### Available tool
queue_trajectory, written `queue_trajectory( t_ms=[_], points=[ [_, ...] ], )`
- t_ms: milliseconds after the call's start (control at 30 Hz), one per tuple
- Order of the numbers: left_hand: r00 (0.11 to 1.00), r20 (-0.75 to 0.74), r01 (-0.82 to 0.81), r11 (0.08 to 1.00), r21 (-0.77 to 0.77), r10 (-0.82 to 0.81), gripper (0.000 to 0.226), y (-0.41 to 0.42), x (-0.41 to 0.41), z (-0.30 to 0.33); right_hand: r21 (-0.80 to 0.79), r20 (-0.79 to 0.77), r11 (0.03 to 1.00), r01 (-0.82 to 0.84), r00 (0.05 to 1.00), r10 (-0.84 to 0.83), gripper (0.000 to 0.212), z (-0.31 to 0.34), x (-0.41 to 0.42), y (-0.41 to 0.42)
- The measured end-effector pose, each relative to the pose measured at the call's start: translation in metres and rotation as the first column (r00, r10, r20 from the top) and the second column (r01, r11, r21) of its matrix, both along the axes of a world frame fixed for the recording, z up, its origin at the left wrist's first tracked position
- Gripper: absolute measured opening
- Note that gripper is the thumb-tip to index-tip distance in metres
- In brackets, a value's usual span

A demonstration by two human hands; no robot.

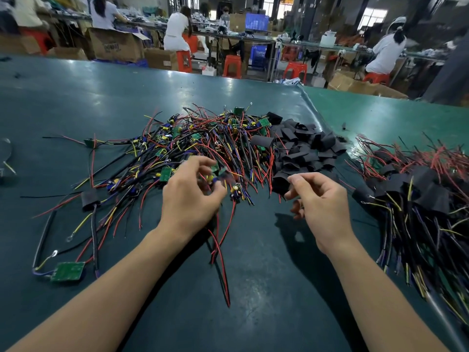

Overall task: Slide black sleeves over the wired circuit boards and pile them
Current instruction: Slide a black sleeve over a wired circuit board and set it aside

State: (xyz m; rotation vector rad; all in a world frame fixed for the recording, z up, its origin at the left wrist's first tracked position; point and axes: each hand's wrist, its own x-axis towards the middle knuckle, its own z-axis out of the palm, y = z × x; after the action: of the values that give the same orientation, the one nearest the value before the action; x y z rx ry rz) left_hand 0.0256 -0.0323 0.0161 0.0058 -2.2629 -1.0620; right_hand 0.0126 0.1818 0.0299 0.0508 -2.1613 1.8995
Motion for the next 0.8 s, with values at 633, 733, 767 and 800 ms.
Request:
queue_trajectory(
  t_ms=[633, 733, 767, 800],
  points=[
    [0.967, -0.04, 0.131, 0.359, 0.924, -0.25, 0.025, -0.007, -0.006, 0.016, -0.035, 0.034, 0.999, -0.028, 0.999, 0.029, 0.016, -0.001, -0.002, 0.0],
    [0.959, -0.087, 0.237, 0.592, 0.77, -0.269, 0.034, -0.003, -0.001, 0.014, -0.018, 0.037, 0.999, -0.038, 0.999, 0.039, 0.016, -0.002, -0.001, -0.001],
    [0.946, -0.106, 0.28, 0.607, 0.744, -0.306, 0.037, 0.0, 0.001, 0.013, -0.012, 0.036, 0.999, -0.042, 0.998, 0.042, 0.015, -0.002, -0.001, -0.001],
    [0.931, -0.121, 0.316, 0.594, 0.739, -0.344, 0.041, 0.003, 0.003, 0.013, -0.007, 0.036, 0.999, -0.044, 0.998, 0.044, 0.015, -0.003, -0.002, -0.001]
  ],
)
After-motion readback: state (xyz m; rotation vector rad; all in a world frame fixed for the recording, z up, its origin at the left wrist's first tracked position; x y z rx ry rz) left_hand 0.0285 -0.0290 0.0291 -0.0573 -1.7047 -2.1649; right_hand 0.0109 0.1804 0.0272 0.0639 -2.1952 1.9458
